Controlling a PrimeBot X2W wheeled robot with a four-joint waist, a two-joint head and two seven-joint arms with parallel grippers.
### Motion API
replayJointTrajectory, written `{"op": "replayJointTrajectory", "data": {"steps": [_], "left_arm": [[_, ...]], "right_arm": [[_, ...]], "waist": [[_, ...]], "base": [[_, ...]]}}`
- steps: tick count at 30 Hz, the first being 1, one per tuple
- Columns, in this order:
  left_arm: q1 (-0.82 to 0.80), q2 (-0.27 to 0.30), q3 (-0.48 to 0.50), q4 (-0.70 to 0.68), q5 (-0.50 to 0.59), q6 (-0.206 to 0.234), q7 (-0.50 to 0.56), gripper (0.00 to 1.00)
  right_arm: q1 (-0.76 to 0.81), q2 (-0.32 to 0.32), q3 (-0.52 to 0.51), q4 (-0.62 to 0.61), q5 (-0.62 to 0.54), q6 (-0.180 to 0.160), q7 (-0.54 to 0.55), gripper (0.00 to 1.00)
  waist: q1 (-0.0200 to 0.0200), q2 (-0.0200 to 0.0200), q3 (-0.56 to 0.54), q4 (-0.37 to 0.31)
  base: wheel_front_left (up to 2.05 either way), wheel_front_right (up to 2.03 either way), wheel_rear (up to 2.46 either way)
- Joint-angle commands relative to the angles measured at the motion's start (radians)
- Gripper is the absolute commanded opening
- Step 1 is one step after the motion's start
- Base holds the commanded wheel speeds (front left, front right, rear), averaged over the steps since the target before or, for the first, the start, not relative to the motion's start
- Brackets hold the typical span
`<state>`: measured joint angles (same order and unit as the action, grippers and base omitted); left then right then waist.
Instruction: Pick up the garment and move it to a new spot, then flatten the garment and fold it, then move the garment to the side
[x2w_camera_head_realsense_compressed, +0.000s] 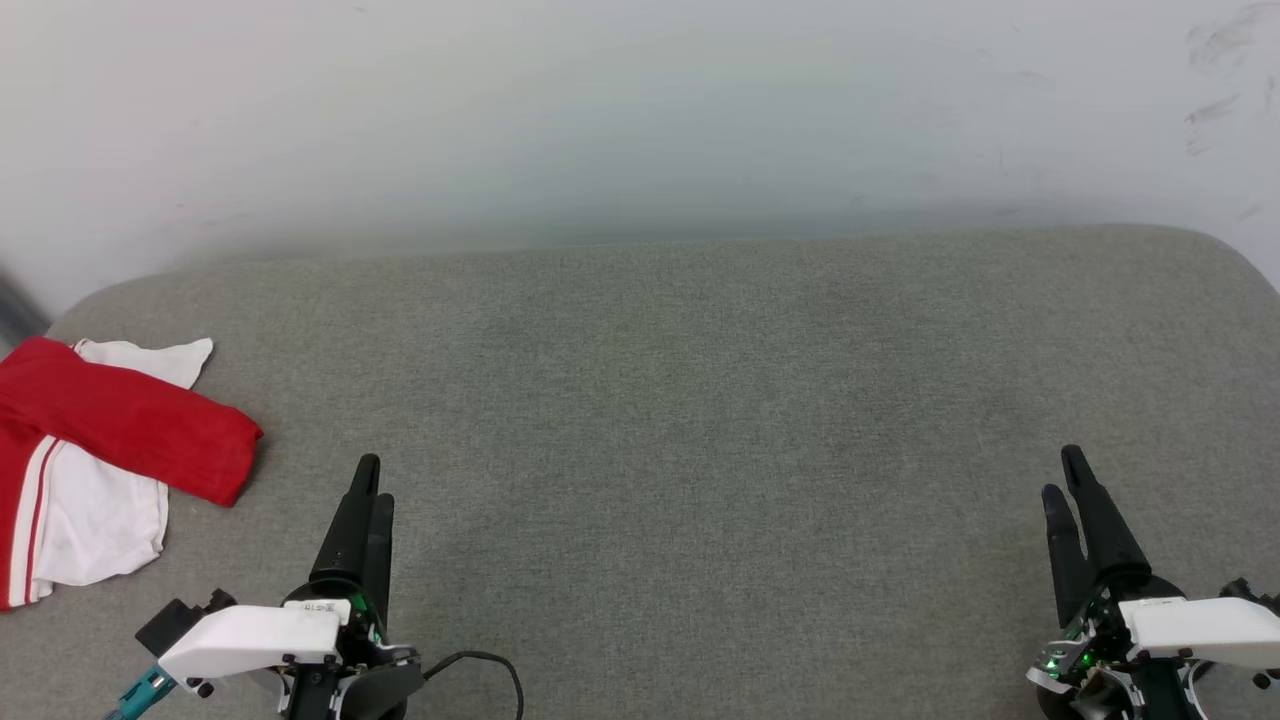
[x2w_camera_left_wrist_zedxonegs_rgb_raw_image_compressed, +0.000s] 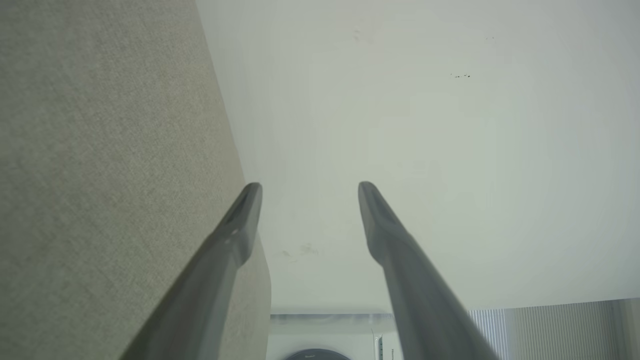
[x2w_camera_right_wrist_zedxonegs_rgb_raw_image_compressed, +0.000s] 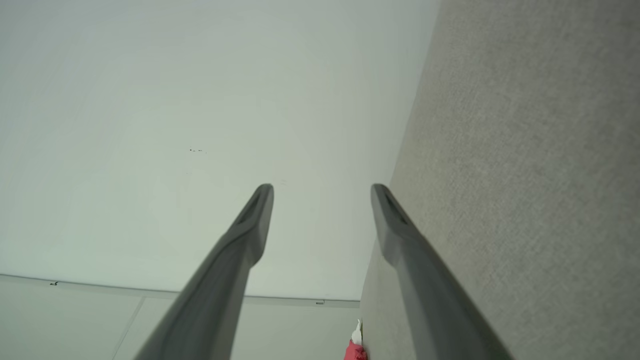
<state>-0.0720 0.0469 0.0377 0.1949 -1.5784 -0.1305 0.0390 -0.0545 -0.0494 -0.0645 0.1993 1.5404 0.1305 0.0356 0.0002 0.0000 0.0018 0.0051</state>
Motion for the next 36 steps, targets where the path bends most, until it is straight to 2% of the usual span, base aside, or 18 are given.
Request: {"op": "replayJointTrajectory", "data": {"steps": [1, 13, 15, 24, 36], "left_arm": [[-0.019, 0.007, -0.009, -0.028, 0.015, 0.000, -0.011, 1.00], [-0.022, 0.022, -0.049, -0.113, 0.245, 0.000, -0.061, 1.00], [-0.023, 0.028, -0.067, -0.130, 0.327, 0.000, -0.073, 1.00], [-0.016, 0.032, -0.095, -0.149, 0.491, 0.000, -0.105, 1.00], [-0.007, 0.044, -0.109, -0.160, 0.730, 0.000, -0.144, 1.00]], "right_arm": [[-0.010, -0.002, 0.003, -0.027, -0.024, 0.000, -0.008, 1.00], [0.002, -0.002, 0.005, -0.089, -0.302, 0.000, -0.058, 1.00], [0.003, -0.002, 0.003, -0.107, -0.393, 0.000, -0.069, 1.00], [0.011, -0.002, 0.024, -0.135, -0.650, 0.000, -0.096, 1.00], [0.028, -0.002, 0.040, -0.175, -0.898, 0.000, -0.082, 1.00]], "waist": [[-0.0002, 0.0000, 0.000, 0.001], [-0.0002, 0.0000, -0.002, 0.004], [-0.0002, 0.0000, -0.003, 0.004], [-0.0002, 0.0000, -0.001, 0.001], [-0.0002, 0.0000, -0.003, 0.003]], "base": [[0.00, 0.00, 0.00], [0.00, 0.00, 0.00], [0.00, 0.00, 0.00], [0.00, 0.00, 0.00], [0.00, 0.00, 0.00]]}}
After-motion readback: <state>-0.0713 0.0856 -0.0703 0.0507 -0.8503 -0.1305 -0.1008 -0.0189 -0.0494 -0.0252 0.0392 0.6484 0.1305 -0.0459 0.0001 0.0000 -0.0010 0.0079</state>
